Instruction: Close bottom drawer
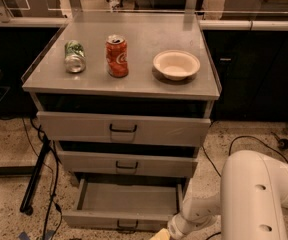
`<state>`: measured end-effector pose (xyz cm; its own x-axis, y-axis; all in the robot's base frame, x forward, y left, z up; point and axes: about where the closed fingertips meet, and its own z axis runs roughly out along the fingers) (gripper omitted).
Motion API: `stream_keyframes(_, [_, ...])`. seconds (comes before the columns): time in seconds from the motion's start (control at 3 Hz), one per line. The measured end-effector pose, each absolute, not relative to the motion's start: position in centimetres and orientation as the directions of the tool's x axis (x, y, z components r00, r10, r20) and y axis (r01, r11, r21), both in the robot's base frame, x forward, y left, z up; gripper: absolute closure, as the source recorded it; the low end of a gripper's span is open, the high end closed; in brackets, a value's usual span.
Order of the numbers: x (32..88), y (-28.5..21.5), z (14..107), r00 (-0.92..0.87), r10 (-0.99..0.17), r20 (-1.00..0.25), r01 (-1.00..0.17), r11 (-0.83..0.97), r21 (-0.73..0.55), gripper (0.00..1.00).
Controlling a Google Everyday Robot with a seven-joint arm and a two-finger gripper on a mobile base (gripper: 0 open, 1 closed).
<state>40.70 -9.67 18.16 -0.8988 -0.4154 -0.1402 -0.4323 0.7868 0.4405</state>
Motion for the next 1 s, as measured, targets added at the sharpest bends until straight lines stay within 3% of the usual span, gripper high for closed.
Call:
stream_keyframes(0.67, [40.7, -9.67, 18.15, -0.899, -0.415, -0.14, -0.432, 0.787, 0.441, 0.4])
stream_keyframes(1.0, [40.98, -9.6, 18.16, -0.898, -0.415, -0.147, -0.435, 0.787, 0.438, 0.72])
